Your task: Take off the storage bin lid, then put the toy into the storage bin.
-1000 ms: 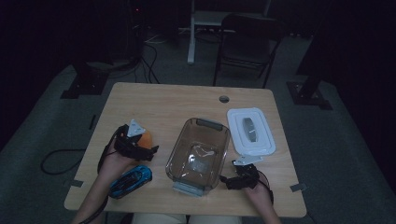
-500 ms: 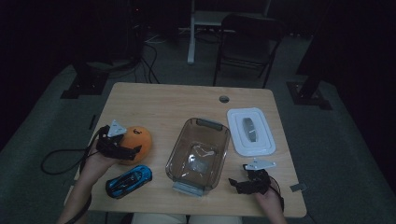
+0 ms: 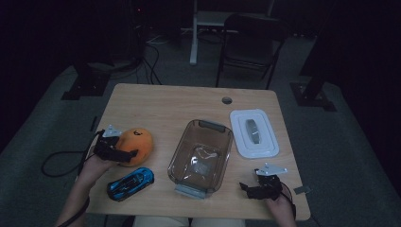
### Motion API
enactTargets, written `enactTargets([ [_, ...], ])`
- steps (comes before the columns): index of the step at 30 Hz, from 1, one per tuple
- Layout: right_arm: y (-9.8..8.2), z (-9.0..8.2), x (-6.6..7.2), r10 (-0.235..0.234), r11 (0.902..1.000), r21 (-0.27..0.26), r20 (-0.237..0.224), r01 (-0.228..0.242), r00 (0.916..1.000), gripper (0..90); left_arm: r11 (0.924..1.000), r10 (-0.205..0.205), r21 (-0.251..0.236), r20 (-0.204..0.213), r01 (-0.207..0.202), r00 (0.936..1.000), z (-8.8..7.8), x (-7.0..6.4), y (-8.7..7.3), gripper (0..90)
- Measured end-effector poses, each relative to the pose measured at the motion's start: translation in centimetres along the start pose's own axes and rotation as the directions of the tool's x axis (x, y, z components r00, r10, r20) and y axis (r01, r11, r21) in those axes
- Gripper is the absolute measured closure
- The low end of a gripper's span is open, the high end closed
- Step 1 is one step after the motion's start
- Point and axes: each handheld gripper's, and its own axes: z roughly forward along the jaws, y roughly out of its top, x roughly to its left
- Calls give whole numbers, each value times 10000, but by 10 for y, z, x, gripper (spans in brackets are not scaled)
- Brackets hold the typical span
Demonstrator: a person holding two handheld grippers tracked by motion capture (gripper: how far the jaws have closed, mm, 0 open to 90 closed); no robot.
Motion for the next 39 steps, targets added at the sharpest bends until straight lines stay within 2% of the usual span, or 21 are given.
enactTargets([
  [4, -3, -3, -2, 35, 10000, -14, 137, -35, 9999, 133, 9991, -182, 378, 138, 177, 9997, 8, 4, -3, 5],
  [8, -4, -2, 0, -189, 9998, 25, 360, 188, 9992, 132, 9987, -420, 309, 265, 412, 9988, 10, 7, -6, 4],
  [10, -4, -1, 0, -194, 9998, 20, 344, 193, 9992, 131, 9955, -928, 223, 177, 924, 9955, 12, 8, -6, 3],
  [11, -4, -1, 0, -193, 9998, 20, 342, 192, 9992, 131, 9952, -967, 175, 153, 964, 9952, 13, 8, -7, 3],
  [16, -4, -1, 0, -156, 9999, 35, 340, 155, 9993, 129, 9984, -548, 137, 49, 548, 9985, 18, 5, -11, 2],
  [18, -4, -1, 0, -161, 9999, 36, 342, 160, 9993, 129, 9989, -345, 304, -27, 346, 9994, 20, 3, -12, 3],
  [20, -4, -1, 0, -162, 9999, 34, 345, 160, 9993, 129, 9986, -326, 414, -103, 330, 9994, 20, 1, -12, 5],
  [22, -4, -1, 0, -158, 9999, 34, 343, 157, 9993, 129, 9991, -115, 405, -216, 124, 9997, 18, -1, -11, 71],
  [25, -4, -1, 0, -152, 9999, 36, 344, 151, 9993, 129, 9992, -331, 238, -244, 336, 9992, 11, 1, -11, 271],
  [29, -4, -1, 0, -151, 9999, 38, 344, 150, 9993, 129, 9987, -508, -28, -313, 508, 9982, 6, 2, -10, 405],
  [30, -4, -1, 0, -148, 9999, 38, 344, 147, 9993, 129, 9975, -701, -78, -305, 699, 9971, 5, 2, -9, 423],
  [32, -4, -1, 0, -140, 9999, 38, 355, 139, 9993, 129, 9965, -819, -199, -248, 814, 9963, 2, 2, -7, 488],
  [37, -4, -1, 0, -108, 9999, 36, 366, 107, 9993, 129, 9960, -844, -300, -117, 840, 9964, -7, 4, -1, 574],
  [39, -4, -1, 0, -111, 9999, 38, 368, 110, 9993, 129, 9951, -878, -460, 7, 878, 9961, -12, 3, 2, 575],
])
